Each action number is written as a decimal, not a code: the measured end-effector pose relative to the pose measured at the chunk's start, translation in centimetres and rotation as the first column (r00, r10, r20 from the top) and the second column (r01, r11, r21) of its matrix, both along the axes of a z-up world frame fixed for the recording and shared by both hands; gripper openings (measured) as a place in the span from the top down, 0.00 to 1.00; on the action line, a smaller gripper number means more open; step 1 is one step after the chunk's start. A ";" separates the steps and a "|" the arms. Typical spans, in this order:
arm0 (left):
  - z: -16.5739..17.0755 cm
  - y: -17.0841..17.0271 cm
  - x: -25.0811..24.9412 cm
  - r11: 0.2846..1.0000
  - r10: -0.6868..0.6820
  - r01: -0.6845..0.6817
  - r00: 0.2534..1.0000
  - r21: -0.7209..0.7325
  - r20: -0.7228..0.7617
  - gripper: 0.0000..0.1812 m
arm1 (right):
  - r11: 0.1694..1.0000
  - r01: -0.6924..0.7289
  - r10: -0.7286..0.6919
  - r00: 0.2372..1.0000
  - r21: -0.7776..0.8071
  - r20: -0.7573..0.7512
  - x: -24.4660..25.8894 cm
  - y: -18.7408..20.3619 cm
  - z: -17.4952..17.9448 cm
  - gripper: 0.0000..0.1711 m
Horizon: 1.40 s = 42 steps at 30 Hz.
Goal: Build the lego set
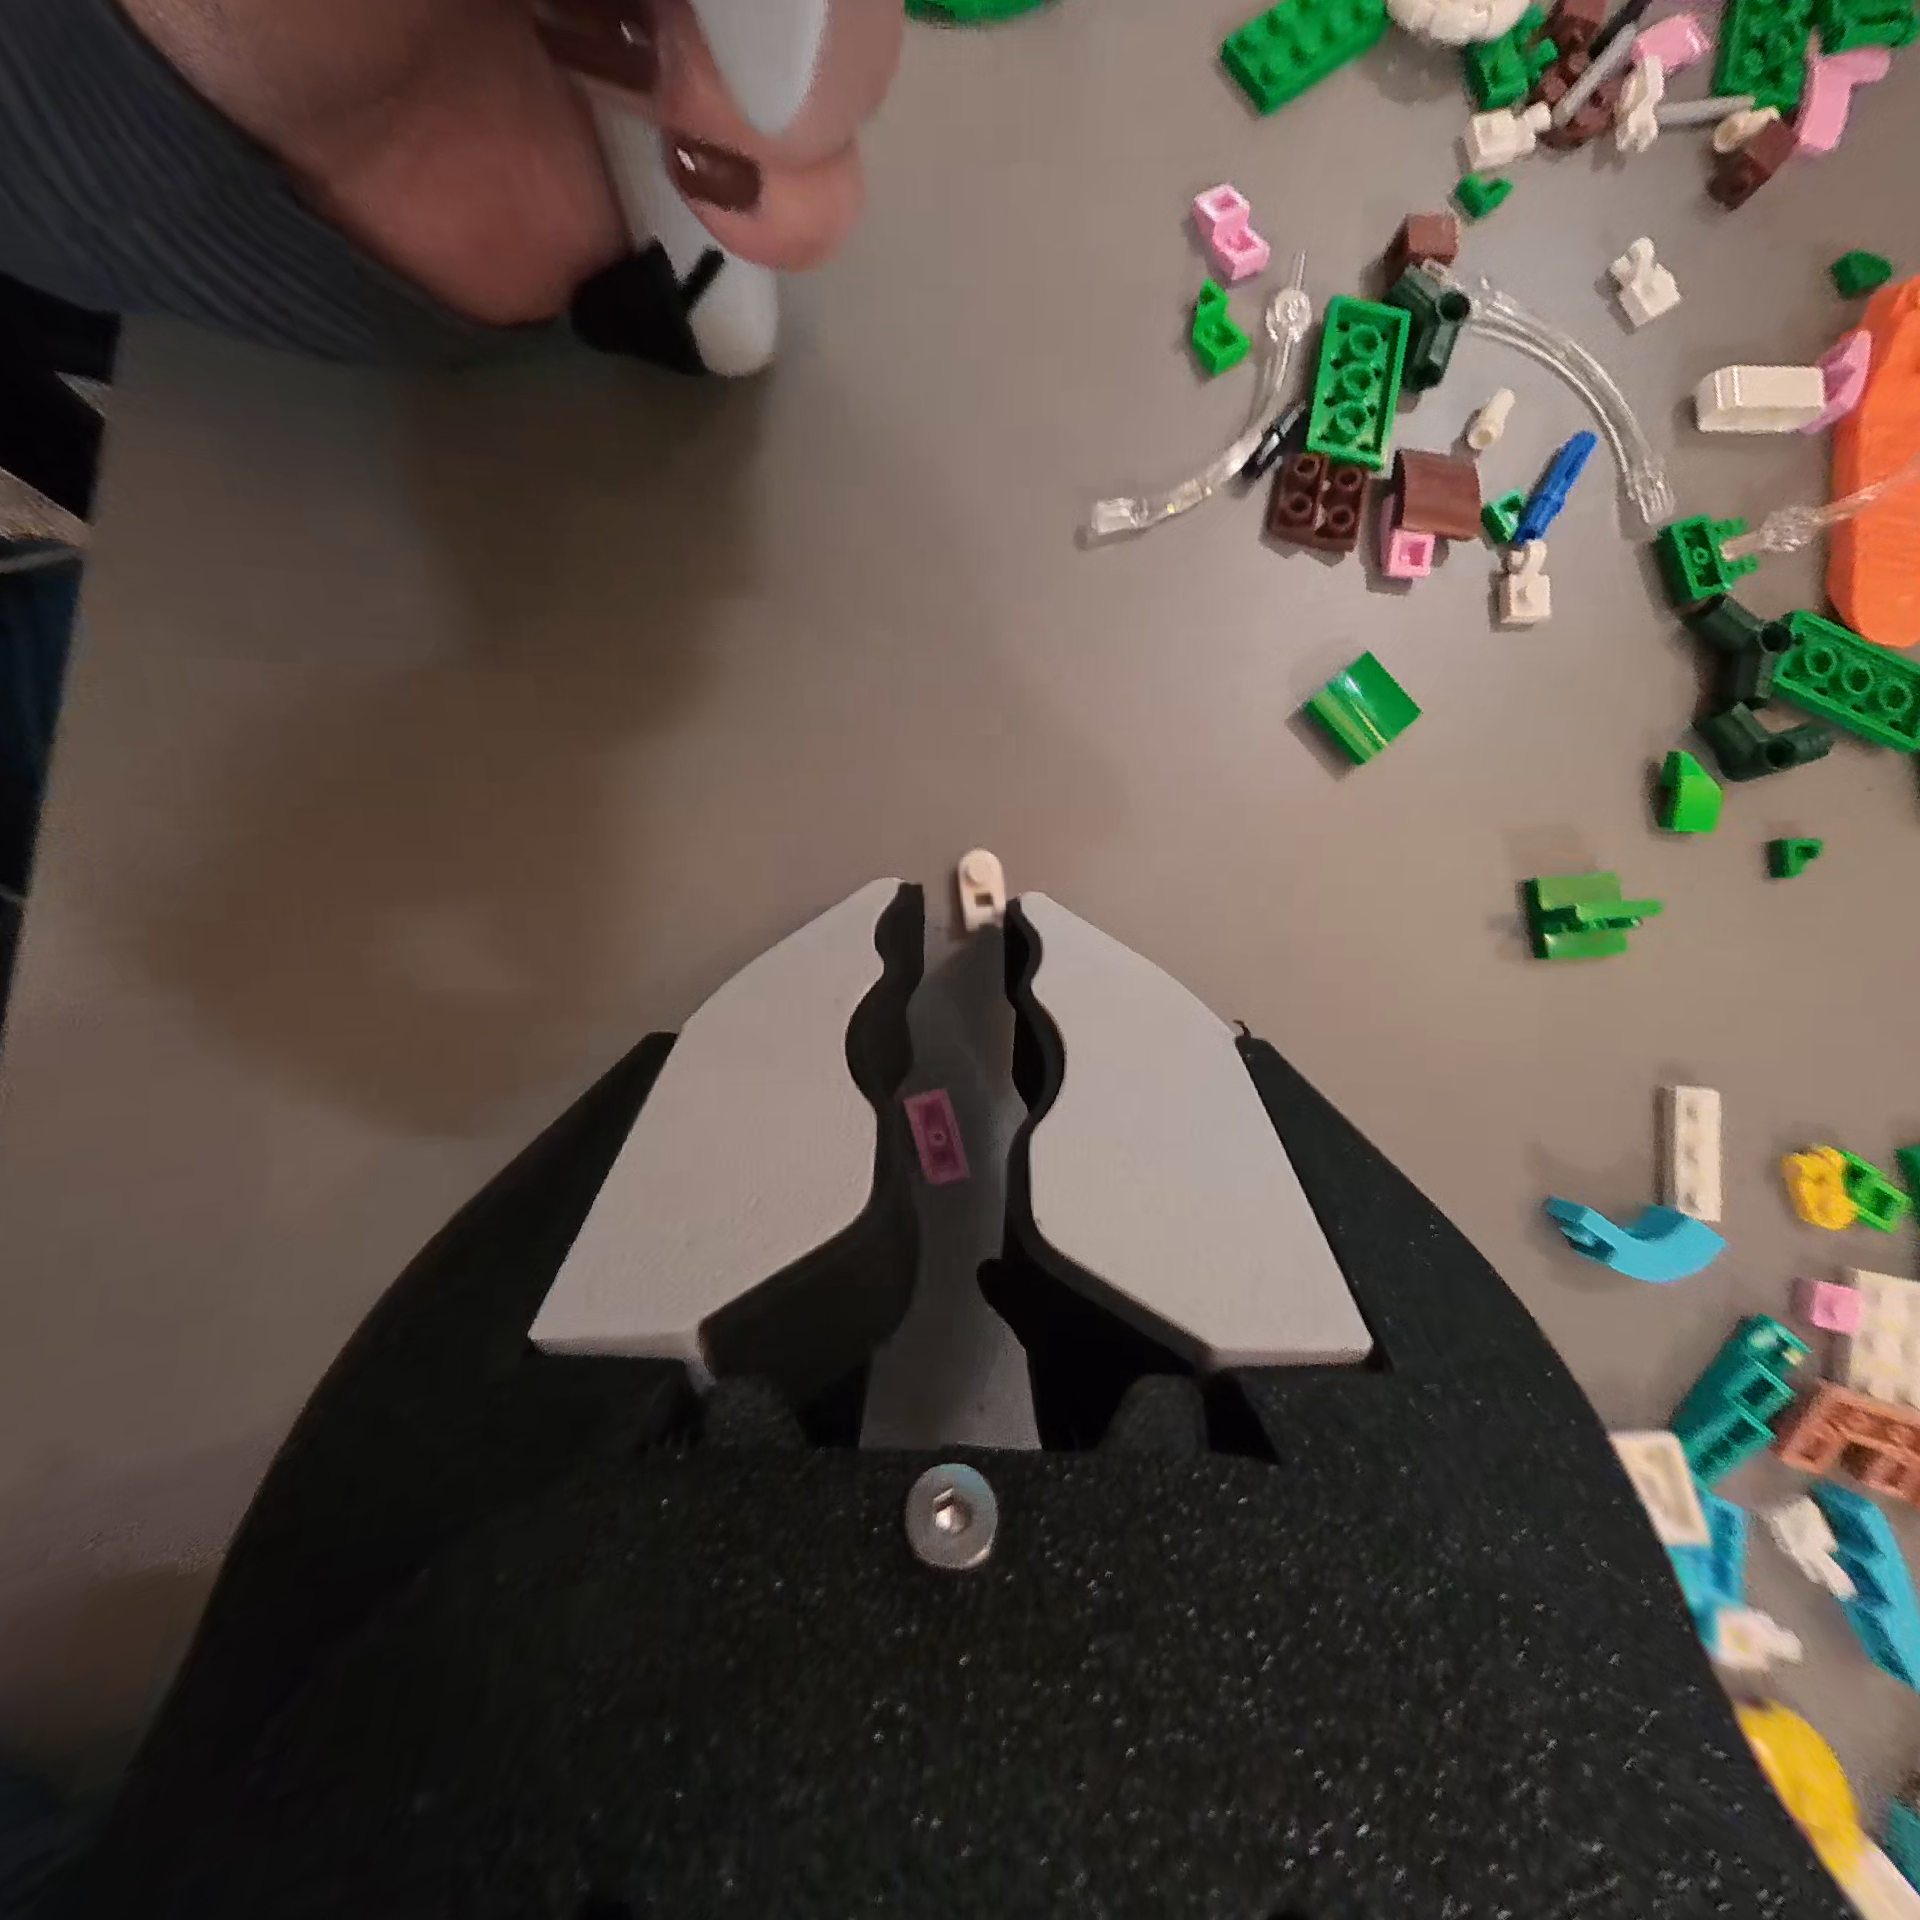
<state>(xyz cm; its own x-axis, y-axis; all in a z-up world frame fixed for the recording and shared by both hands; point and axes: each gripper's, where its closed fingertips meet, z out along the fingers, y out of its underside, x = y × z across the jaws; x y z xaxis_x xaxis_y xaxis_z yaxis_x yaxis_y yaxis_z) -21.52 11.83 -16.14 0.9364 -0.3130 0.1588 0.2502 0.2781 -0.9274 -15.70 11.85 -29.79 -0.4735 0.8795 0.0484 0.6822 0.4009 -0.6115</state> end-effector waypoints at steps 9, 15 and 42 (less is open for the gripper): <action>0.0 0.0 0.1 1.000 0.008 -0.008 1.000 0.003 -0.011 0.90 | 0.992 -0.019 0.006 0.995 -0.126 -0.104 -0.4 -0.3 1.4 0.92; -0.1 0.0 -0.2 1.000 0.017 -0.017 1.000 -0.001 0.005 0.90 | 0.982 0.042 -0.056 0.996 -0.183 -0.073 -0.4 0.8 0.6 0.92; 2.2 -1.9 0.4 0.985 0.004 0.003 0.999 0.173 -0.043 0.90 | 0.972 -0.029 0.025 0.999 -0.235 -0.020 0.2 -1.1 0.2 0.94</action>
